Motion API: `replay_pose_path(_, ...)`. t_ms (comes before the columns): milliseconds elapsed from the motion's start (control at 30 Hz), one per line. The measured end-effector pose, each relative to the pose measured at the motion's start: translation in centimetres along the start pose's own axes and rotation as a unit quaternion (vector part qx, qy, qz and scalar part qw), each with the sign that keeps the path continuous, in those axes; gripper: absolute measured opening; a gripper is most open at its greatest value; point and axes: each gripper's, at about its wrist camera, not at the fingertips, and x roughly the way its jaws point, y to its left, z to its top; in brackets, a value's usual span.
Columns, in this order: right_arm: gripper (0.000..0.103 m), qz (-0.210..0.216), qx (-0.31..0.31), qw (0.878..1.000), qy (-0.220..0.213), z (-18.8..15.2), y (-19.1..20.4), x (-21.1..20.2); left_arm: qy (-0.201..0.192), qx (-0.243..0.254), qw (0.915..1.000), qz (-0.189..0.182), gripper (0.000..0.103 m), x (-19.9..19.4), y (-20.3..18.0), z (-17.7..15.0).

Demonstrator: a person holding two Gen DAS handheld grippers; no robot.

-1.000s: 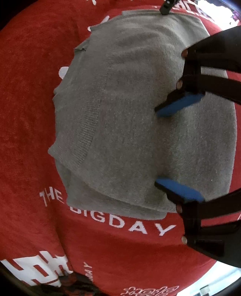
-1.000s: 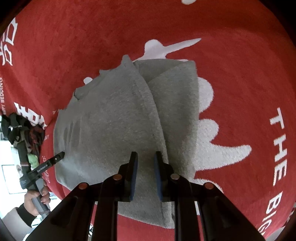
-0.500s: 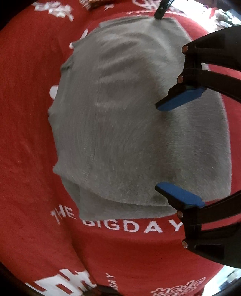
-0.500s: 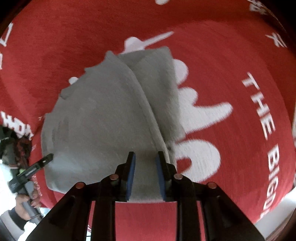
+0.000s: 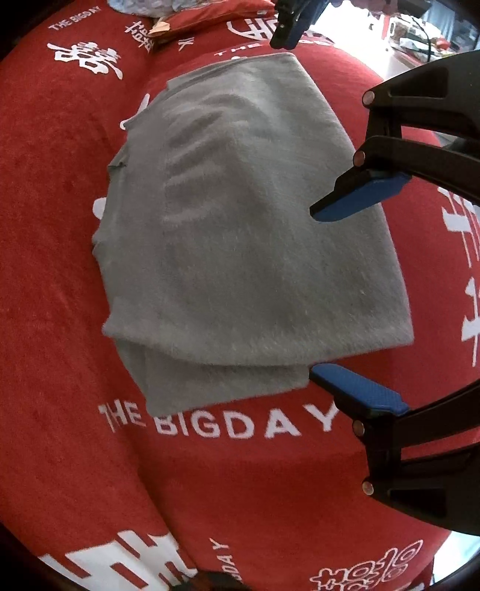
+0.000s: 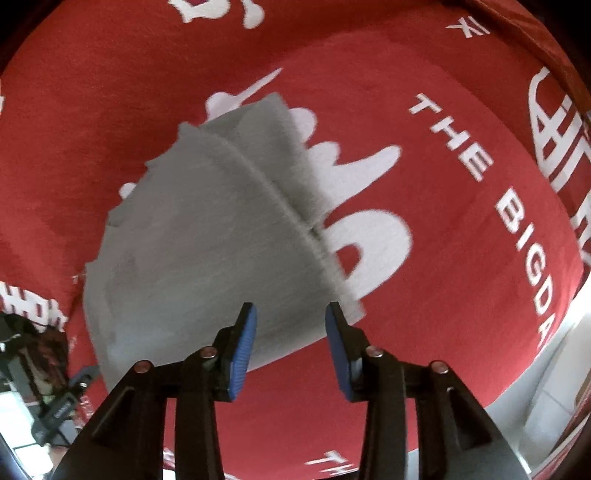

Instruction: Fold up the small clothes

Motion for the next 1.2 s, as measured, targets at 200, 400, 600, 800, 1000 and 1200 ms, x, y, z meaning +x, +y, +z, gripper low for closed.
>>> replay_pose_path(200, 0.044, 0.04, -0.02, 0.999, 0.021, -2.0, 4.4, 1.2, -0.016, -0.027, 0.9995, 0.01, 0.103, -0.8, 2.2, -0.7)
replay_pose_path(400, 0.058, 0.082, -0.045, 0.994, 0.049, -4.1, 8.7, 2.8, -0.017, -0.034, 0.9992, 0.011, 0.103, -1.1, 3.8, -1.2)
replay_pose_path(600, 0.058, 0.131, -0.049, 0.987, 0.082, -6.2, 11.8, 4.4, -0.008, -0.063, 0.998, 0.004, 0.103, -0.9, 6.1, -1.9)
replay_pose_path(800, 0.06, 0.189, -0.016, 0.975, 0.117, -8.6, 13.0, 6.4, 0.007, -0.091, 0.9949, -0.043, 0.103, -0.2, 8.1, -2.7)
replay_pose_path(1000, 0.06, 0.216, 0.013, 0.964, 0.155, -11.4, 13.3, 8.8, 0.006, -0.103, 0.9906, -0.091, 0.103, 0.0, 8.4, -3.6)
replay_pose_path(1200, 0.06, 0.232, 0.057, 0.956, 0.171, -13.1, 12.9, 11.4, 0.013, -0.079, 0.9862, -0.144, 0.096, 1.1, 6.8, -3.6)
